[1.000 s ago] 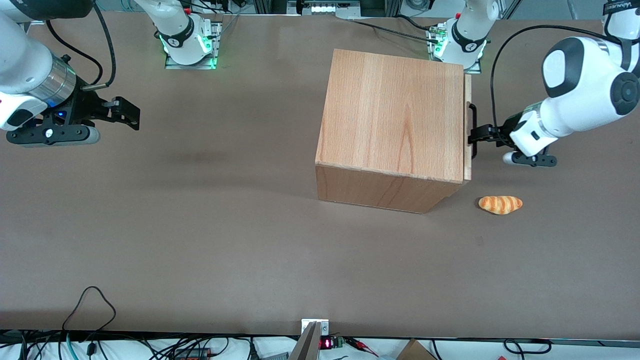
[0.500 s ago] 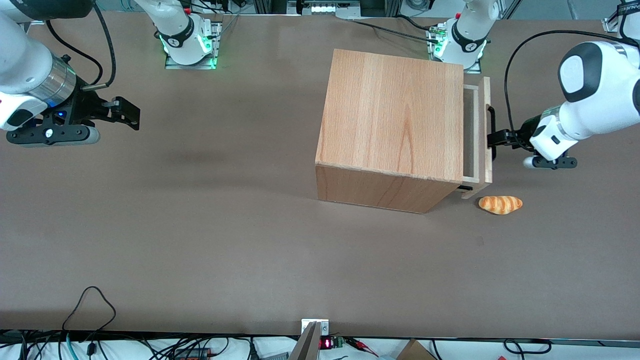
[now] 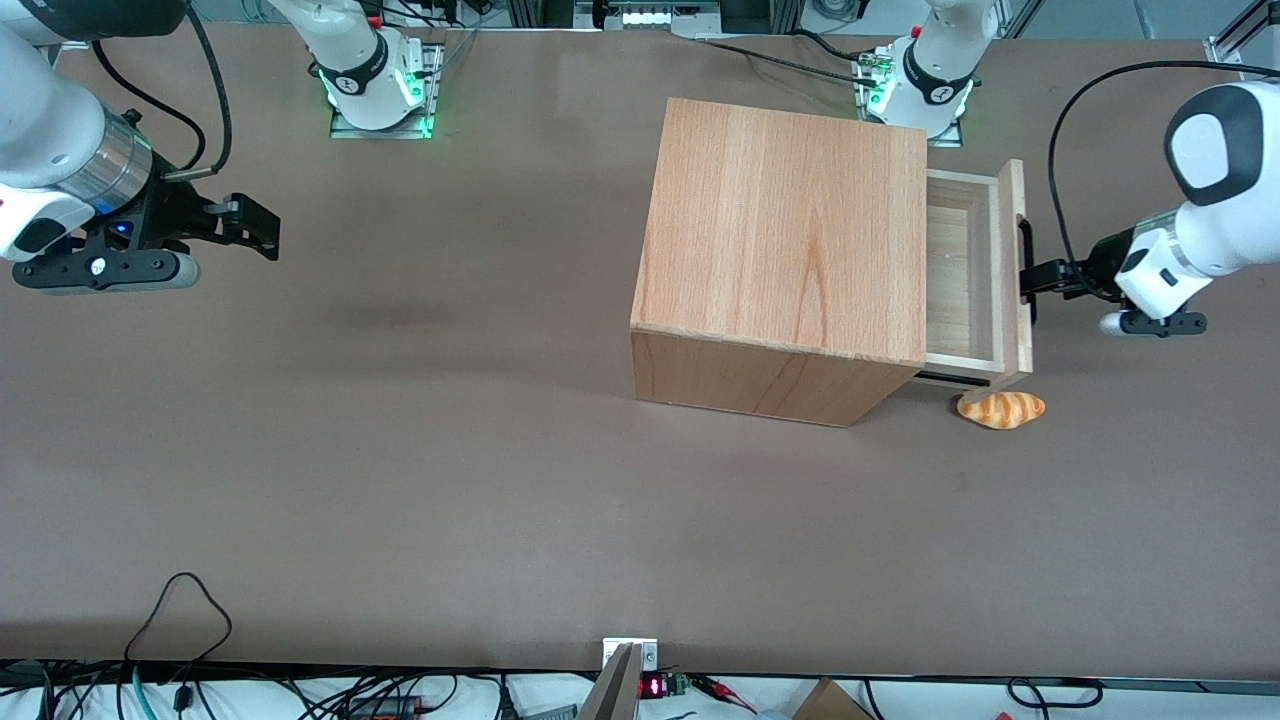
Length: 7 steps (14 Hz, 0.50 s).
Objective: Open top drawer with left arm
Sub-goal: 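Pull the handle with the left gripper, sliding the drawer out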
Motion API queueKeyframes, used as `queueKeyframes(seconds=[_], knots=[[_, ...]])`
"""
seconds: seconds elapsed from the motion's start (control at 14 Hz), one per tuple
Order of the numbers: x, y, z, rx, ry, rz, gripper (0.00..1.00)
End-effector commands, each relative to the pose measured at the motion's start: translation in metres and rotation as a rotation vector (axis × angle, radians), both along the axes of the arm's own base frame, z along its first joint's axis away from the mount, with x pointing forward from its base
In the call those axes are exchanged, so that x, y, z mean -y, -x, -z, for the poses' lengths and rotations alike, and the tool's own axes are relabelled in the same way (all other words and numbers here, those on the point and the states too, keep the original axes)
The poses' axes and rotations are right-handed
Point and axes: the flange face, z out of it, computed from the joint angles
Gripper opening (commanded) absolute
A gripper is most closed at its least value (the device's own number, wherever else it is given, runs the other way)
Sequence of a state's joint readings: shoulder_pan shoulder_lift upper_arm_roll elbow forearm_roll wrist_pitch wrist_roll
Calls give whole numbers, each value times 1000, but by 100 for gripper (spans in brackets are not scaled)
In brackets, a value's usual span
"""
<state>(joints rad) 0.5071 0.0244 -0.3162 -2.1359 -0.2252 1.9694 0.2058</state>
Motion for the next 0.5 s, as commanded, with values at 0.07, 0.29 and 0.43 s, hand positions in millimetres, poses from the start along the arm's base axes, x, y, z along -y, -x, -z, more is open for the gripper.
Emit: queueKeyframes(seconds=[0.07,0.29,0.43], knots=[[-33,0,5,12,-3,23,100],[-62,3,4,26,7,18,100],[-75,7,3,33,9,11,100]])
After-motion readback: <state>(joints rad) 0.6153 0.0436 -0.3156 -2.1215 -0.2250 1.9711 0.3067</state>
